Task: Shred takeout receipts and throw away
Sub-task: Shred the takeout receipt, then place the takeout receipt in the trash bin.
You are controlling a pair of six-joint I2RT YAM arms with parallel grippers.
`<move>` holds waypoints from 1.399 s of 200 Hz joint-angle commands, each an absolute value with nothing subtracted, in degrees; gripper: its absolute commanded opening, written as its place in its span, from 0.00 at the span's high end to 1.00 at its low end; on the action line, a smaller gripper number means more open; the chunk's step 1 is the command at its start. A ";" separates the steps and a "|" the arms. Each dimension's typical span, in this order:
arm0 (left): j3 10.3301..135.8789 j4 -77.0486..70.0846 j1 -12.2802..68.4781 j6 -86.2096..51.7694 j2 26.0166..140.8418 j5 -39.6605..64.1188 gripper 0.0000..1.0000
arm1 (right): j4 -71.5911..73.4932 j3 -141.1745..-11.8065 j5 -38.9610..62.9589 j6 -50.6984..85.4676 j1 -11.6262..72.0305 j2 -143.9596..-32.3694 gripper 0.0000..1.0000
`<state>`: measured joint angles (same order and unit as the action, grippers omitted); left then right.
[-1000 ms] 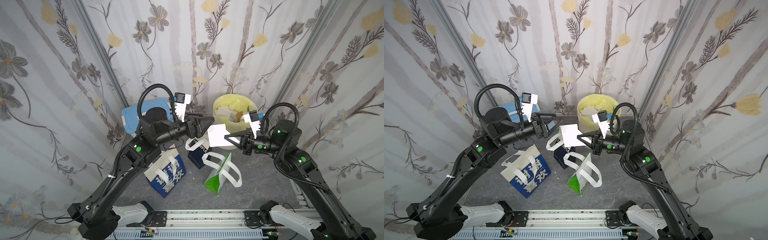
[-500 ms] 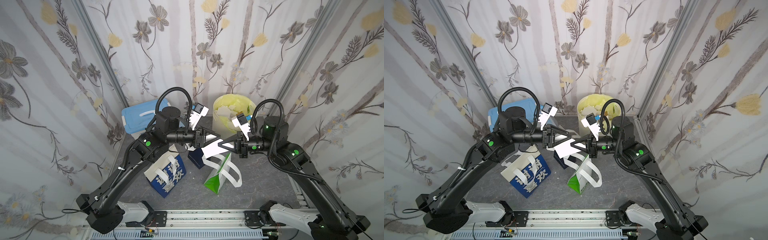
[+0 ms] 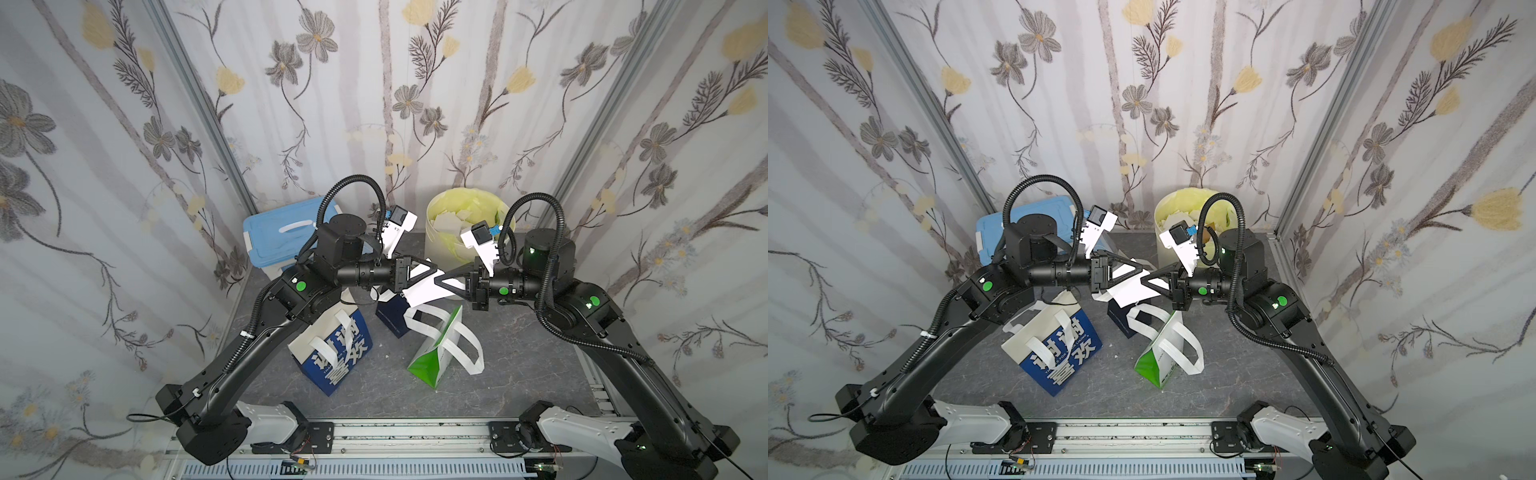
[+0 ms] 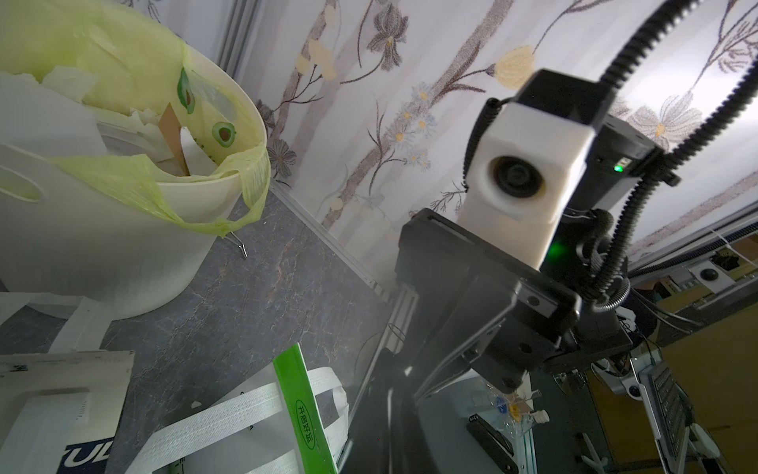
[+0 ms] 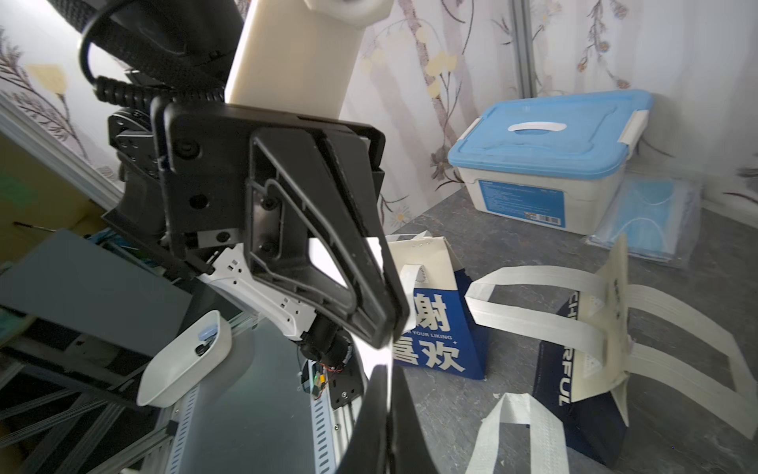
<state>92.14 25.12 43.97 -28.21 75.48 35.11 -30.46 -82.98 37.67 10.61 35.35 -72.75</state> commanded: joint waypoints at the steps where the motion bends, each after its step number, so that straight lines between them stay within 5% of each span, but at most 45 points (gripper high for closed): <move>1: 89.86 24.75 44.29 -35.85 75.62 24.70 1.00 | -27.49 -83.96 20.50 4.49 38.28 -70.63 1.00; 38: 88.62 30.07 46.05 -38.76 76.64 12.11 1.00 | -22.78 -82.19 10.56 -4.17 45.70 -65.81 1.00; 77: 87.91 31.05 46.05 -38.17 75.41 5.50 1.00 | -15.89 -78.12 13.15 -1.30 46.04 -60.58 1.00; 114: 87.32 31.15 46.05 -37.07 74.33 2.84 1.00 | -11.40 -76.86 1.55 1.93 44.79 -60.12 1.00; 156: 83.67 23.62 46.01 -37.27 70.76 2.03 1.00 | -11.19 -80.61 -5.77 10.73 28.17 -71.57 1.00; 191: 80.29 19.51 46.05 -37.44 68.70 0.86 1.00 | -12.40 -89.28 -6.39 14.90 22.00 -86.63 1.00; 221: 78.52 17.17 45.99 -38.55 67.53 0.58 1.00 | -18.37 -99.06 -8.73 16.23 19.84 -99.09 0.69; 280: 77.62 14.79 45.80 -39.28 67.65 1.88 1.00 | -31.93 -113.50 -16.04 12.71 18.44 -108.71 0.45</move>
